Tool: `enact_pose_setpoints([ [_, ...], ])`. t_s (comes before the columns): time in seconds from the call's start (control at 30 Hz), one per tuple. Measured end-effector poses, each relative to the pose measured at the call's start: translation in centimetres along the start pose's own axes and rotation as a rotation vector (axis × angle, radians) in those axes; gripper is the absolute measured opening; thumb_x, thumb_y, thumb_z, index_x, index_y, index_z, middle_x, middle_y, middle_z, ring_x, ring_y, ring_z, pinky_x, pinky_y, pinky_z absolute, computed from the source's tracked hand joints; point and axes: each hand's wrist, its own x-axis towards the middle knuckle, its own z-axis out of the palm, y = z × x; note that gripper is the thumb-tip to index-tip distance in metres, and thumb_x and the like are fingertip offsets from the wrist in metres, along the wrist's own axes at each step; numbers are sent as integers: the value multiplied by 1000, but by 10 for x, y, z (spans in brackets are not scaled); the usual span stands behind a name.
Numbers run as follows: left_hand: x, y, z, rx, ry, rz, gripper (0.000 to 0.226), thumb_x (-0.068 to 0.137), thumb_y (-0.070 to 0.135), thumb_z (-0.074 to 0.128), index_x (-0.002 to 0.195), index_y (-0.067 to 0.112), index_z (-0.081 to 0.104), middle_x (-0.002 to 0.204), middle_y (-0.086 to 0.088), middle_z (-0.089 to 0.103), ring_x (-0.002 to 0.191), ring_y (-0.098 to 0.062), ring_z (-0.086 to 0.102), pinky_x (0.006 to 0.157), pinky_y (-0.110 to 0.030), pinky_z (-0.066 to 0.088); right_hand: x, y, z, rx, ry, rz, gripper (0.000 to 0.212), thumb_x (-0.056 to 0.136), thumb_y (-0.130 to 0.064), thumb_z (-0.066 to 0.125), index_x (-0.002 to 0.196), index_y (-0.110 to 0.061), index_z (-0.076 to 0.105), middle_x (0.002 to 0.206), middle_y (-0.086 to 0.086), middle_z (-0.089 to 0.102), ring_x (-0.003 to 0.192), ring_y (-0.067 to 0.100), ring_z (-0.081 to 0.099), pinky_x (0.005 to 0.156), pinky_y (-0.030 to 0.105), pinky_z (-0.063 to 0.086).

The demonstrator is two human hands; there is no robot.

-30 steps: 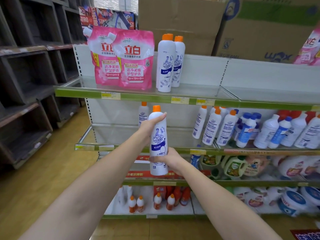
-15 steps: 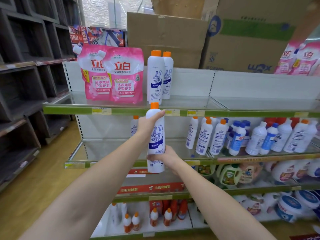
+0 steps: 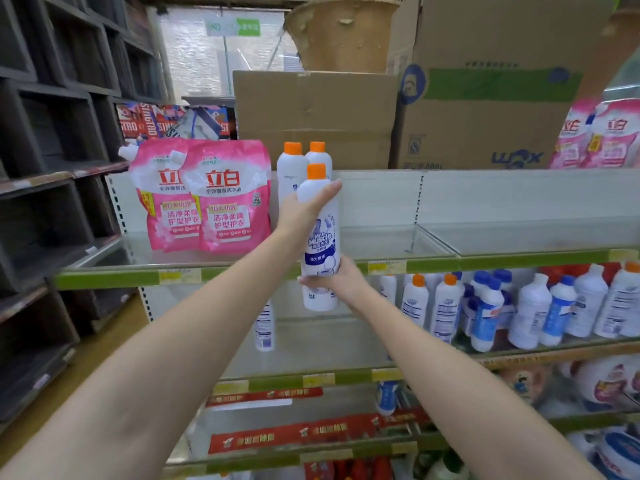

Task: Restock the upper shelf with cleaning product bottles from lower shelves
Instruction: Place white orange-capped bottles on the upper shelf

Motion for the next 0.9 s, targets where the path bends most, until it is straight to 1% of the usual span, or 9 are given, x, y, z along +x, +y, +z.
enact_pose_setpoints([
  [0.13,30,28,21,142,-6,139,37,79,41,82,102,18,65,77,15,68,75,-11,72,79,-38,62,37,-26,-18,25,54,-86,32,75,2,83,79,-28,73,86,-4,74,86,17,66,83,33,54],
  [0.2,49,39,30,237,-3,194,45,79,46,81,104,14,62,79,11,61,72,-11,69,76,-38,62,58,-34,-28,47,83,-95,33,76,6,81,74,-24,66,78,-6,69,75,12,62,75,25,53],
  [0.37,101,44,38,512,-5,307,54,80,45,80,112,10,55,92,4,58,87,-20,65,78,-37,56,108,-27,-47,7,125,-113,34,68,3,86,92,-18,74,90,-4,77,82,9,70,64,15,52],
  [0.47,124,39,41,730,48,372,56,76,41,84,109,8,54,96,1,55,82,-14,55,69,-24,45,131,-13,-53,-32,105,-81,34,70,4,85,98,-11,75,89,-4,76,78,5,68,56,8,48],
  [0.57,146,29,42,922,40,428,65,74,32,86,124,10,50,111,1,51,95,-13,48,77,-22,36,152,3,-59,-55,93,-43,35,71,5,85,103,-4,73,95,5,77,80,12,67,53,9,49],
  [0.67,165,24,45,1190,-17,464,64,77,33,84,124,7,49,116,-6,52,102,-24,52,86,-29,38,172,18,-61,-40,40,-28,40,76,-1,85,112,-5,70,105,6,77,93,16,70,69,17,57],
  [0.73,178,26,47,1314,-55,448,64,76,33,84,121,3,50,118,-11,51,106,-29,52,91,-37,42,180,20,-61,-60,24,6,53,79,-11,86,123,-6,56,113,-2,70,103,16,67,77,19,54],
  [0.8,190,29,45,1392,-57,470,64,74,35,86,116,1,52,117,-13,48,106,-30,51,86,-38,45,190,22,-61,-174,19,49,66,83,-25,83,129,-4,40,118,-4,57,110,16,57,88,23,48],
  [0.9,199,26,45,1468,-18,494,62,74,37,85,111,1,51,113,-14,48,99,-30,53,74,-38,45,209,30,-62,-478,32,110,86,79,-61,75,131,-7,33,137,8,50,129,28,46,108,39,41],
])
